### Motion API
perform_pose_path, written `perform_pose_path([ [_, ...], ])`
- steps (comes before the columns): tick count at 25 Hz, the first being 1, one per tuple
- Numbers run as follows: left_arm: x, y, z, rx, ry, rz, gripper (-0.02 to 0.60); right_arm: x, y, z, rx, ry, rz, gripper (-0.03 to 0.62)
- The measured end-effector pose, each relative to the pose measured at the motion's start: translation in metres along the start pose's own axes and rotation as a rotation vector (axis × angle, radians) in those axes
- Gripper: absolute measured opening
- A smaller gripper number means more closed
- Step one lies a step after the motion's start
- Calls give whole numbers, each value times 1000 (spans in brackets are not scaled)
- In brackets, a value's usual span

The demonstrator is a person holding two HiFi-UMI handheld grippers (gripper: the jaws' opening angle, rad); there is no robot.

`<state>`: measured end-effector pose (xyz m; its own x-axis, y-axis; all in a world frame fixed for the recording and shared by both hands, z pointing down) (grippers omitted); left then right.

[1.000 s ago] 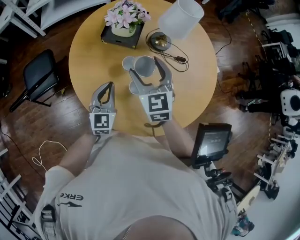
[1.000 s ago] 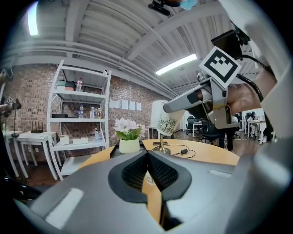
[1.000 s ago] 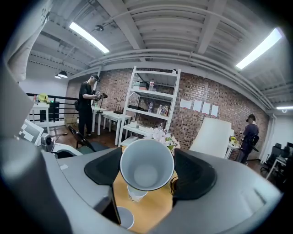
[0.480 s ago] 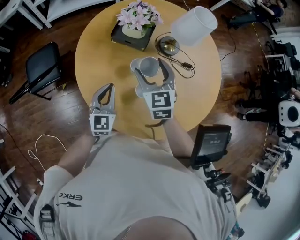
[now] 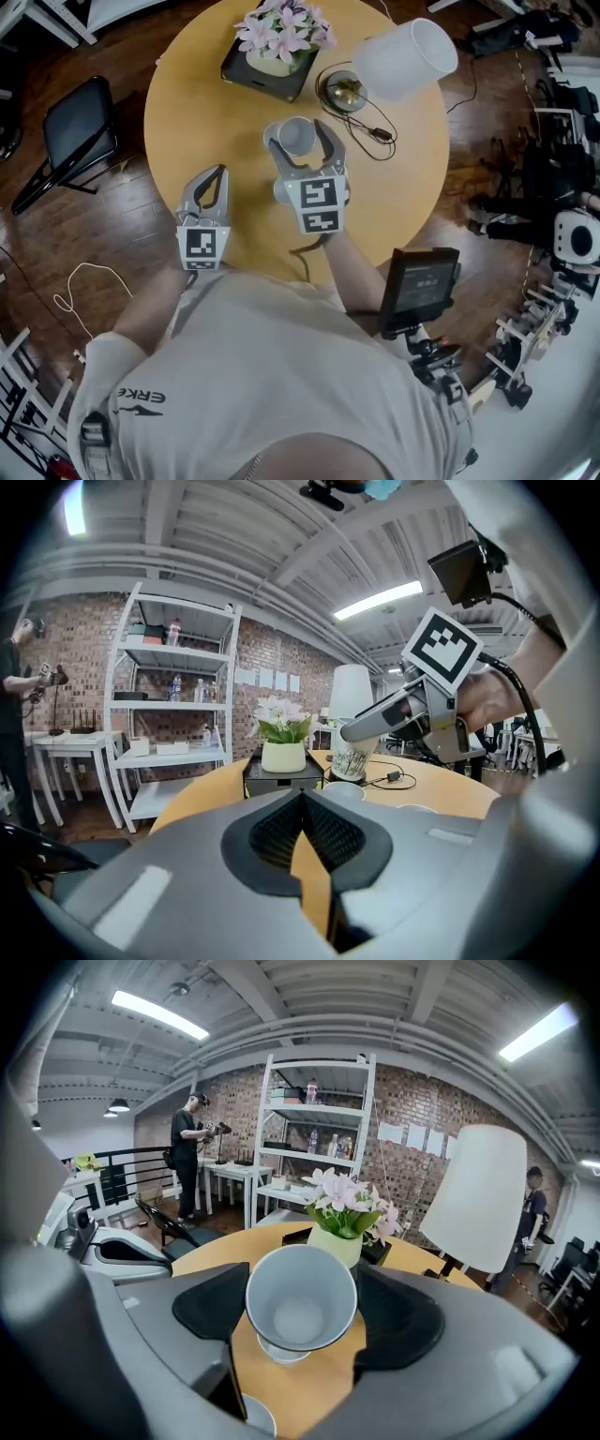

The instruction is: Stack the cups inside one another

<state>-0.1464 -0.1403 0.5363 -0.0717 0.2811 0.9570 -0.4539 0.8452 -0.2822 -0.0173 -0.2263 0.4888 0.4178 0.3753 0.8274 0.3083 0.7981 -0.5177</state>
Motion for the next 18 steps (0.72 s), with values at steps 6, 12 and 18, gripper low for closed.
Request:
perform_pose_path([
  [6, 7, -12, 10, -9, 26, 28, 2, 19, -23, 4, -30, 1, 66, 376],
  [12, 16, -19, 15, -19, 26, 35, 2, 34, -38, 8, -56, 0, 113, 377],
  [18, 19, -23, 16, -26, 30, 45, 2, 48, -47, 10, -72, -13, 150, 377],
])
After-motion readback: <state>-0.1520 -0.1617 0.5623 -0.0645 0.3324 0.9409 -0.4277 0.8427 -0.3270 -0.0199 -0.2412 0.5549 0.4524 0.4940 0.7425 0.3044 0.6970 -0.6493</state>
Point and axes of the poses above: the fingertips, and each gripper's own axes: y backward along the fingers, z to its left, x out of its underside, the point moved 2 cm from there along y, backward along the fingers, and after that the axes turned 8 degrees about x, right-handed, at the moved point
